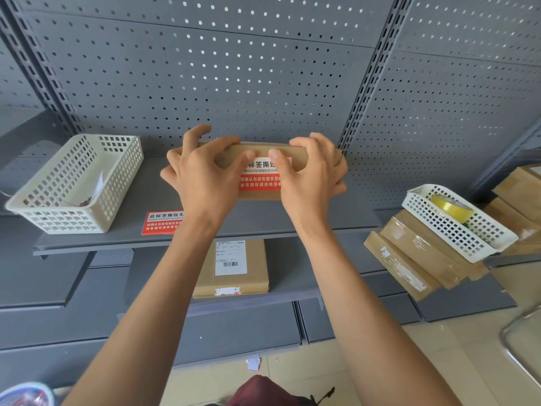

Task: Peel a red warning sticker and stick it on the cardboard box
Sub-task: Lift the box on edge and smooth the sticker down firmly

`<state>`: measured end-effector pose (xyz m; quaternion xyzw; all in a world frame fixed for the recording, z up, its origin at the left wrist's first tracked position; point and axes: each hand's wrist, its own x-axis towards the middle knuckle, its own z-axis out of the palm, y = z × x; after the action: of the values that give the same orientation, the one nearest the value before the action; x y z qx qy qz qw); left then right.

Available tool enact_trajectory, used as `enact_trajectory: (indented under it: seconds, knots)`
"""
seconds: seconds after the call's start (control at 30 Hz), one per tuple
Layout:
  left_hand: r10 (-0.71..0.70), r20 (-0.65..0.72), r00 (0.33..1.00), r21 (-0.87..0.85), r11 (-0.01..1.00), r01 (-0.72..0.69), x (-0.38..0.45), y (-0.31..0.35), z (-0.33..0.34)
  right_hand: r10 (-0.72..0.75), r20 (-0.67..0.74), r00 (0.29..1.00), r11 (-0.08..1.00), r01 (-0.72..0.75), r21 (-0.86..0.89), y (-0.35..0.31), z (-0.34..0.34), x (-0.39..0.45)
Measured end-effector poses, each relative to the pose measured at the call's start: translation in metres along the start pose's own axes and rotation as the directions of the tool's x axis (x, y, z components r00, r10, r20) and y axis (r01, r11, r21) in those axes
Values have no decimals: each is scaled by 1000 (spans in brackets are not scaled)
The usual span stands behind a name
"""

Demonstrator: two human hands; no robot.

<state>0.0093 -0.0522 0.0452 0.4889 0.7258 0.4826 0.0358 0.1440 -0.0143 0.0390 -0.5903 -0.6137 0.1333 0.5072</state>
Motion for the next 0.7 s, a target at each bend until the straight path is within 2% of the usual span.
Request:
enact_trajectory:
  seconds: [0.4,0.7]
  knots:
    - [17,15,1000,-52,999,-16,3,-6,-6,-14,5,1000,994,13,106,5,-7,5]
    - [63,70,996,2,998,-64,9,-5,-14,-95,131,987,995,92,23,3,-16,9]
